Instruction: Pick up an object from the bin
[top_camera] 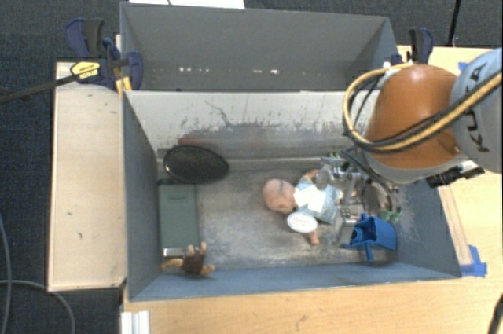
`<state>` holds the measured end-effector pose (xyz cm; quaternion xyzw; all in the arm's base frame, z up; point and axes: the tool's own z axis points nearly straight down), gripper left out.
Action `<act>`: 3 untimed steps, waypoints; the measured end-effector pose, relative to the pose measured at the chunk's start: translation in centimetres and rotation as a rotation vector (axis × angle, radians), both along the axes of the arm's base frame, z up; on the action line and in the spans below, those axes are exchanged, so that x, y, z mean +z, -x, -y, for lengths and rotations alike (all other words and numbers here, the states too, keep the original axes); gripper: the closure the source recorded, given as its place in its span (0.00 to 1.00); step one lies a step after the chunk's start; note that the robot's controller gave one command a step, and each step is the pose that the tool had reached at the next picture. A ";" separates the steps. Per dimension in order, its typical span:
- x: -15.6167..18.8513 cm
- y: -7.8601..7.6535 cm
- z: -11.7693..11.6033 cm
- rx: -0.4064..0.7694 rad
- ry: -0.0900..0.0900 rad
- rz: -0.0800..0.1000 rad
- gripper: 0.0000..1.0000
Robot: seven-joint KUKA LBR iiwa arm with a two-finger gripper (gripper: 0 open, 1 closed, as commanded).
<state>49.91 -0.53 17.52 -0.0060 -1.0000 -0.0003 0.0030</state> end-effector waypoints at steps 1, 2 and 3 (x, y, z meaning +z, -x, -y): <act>0.4 -0.2 0.0 0.000 0.000 0.008 0.00; -5.2 -0.3 -4.1 0.057 0.001 0.015 0.00; -7.4 -3.6 -1.7 -0.010 0.001 0.009 1.00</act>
Offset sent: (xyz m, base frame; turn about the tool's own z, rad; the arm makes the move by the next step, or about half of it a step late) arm -0.0002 0.0580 -0.0769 -0.0763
